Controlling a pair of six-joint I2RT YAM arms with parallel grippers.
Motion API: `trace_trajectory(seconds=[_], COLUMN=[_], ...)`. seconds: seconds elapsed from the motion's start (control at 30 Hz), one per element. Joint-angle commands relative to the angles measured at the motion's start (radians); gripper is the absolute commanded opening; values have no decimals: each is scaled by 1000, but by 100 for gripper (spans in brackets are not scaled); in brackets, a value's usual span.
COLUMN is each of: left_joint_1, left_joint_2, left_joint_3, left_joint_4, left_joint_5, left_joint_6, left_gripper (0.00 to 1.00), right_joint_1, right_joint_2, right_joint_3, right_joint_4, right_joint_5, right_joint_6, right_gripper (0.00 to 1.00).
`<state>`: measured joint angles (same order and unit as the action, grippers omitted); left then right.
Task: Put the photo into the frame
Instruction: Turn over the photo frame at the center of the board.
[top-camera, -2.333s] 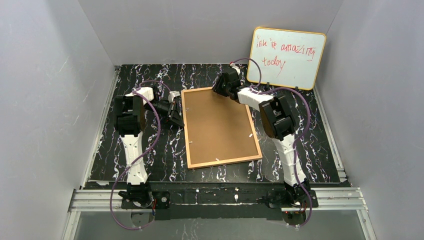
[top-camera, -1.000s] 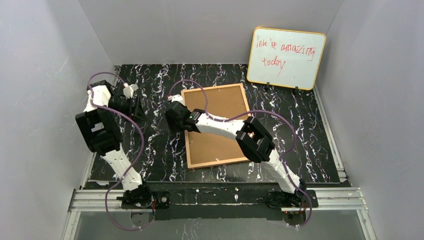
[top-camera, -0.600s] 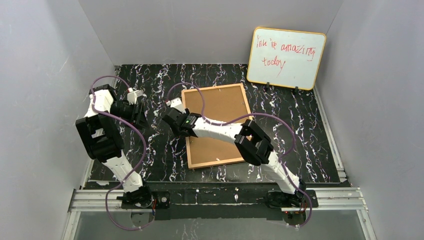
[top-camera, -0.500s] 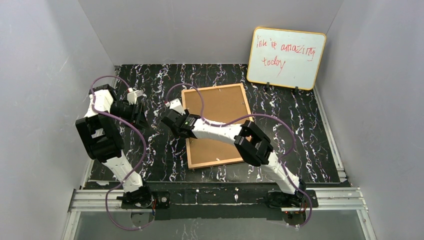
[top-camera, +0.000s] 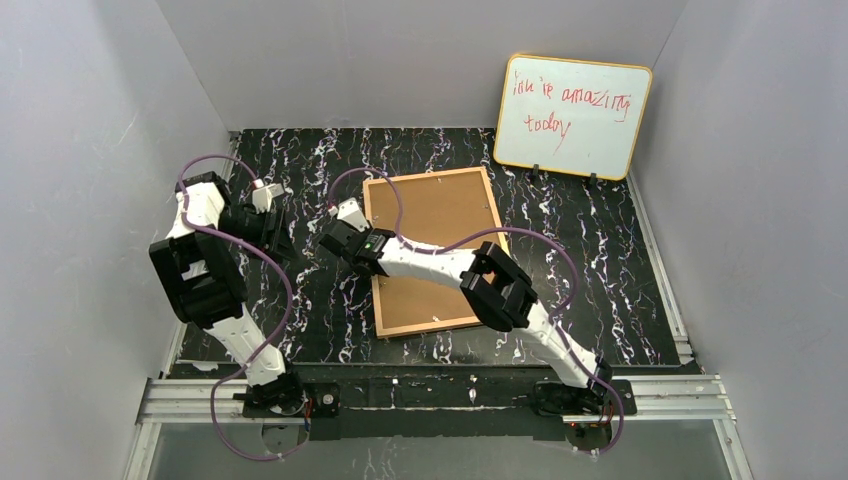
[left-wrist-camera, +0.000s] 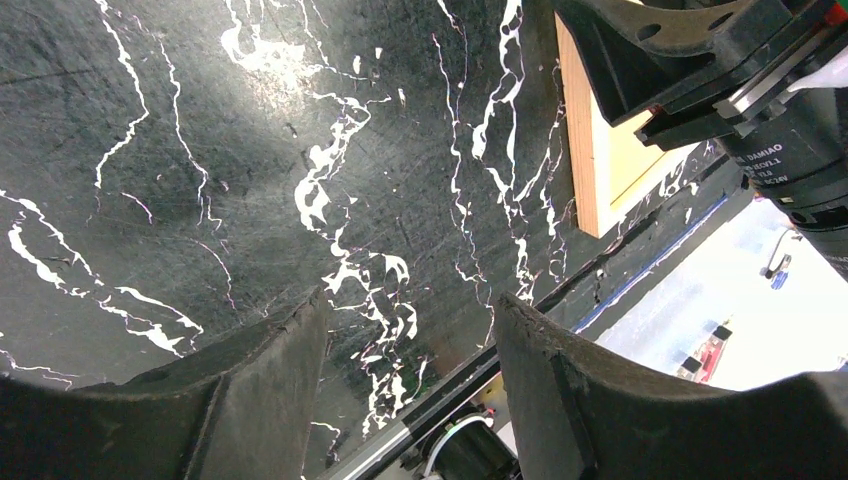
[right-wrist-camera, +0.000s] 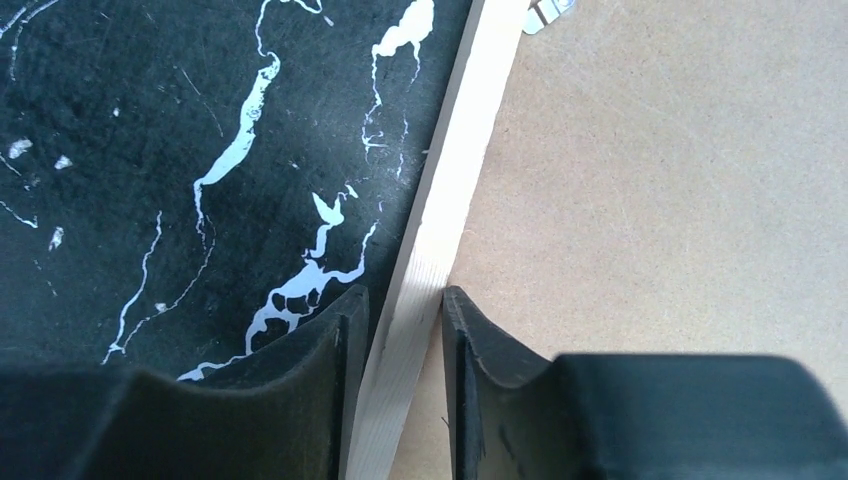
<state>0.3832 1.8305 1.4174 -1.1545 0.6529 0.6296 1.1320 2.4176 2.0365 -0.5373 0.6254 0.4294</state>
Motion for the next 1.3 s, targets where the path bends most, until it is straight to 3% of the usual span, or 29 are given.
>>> trace_trajectory(seconds=[0.0, 0.13, 0.3, 0.53, 0.8, 1.03, 1.13, 1.27], left_joint_1=[6, 8, 11, 41, 73, 73, 63, -15], left_joint_2=[-49, -55, -66, -48, -71, -122, -139, -141], left_joint_3=[-14, -15, -20, 27, 51, 79, 127, 219], left_joint_4=[-10, -13, -22, -71, -96, -106, -109, -87], left_joint_5=[-4, -10, -13, 34, 78, 151, 176, 168], left_joint_6=[1, -4, -5, -6, -16, -55, -91, -169], left_gripper=[59, 59, 59, 59, 58, 57, 57, 55], right_joint_1=[-2, -1, -7, -39, -127, -186, -219, -284], right_joint_2=[33, 82, 90, -82, -305, -383, -448, -592], right_joint_3=[60, 127, 230, 310, 229, 213, 106, -214], right_joint_4=[-22, -76, -116, -57, 118, 292, 391, 666], right_joint_5=[17, 7, -60, -279, -568, -723, -779, -838], right_joint_6=[-9, 4, 46, 187, 462, 653, 739, 892], right_gripper=[39, 33, 1, 1, 1, 1, 1, 1])
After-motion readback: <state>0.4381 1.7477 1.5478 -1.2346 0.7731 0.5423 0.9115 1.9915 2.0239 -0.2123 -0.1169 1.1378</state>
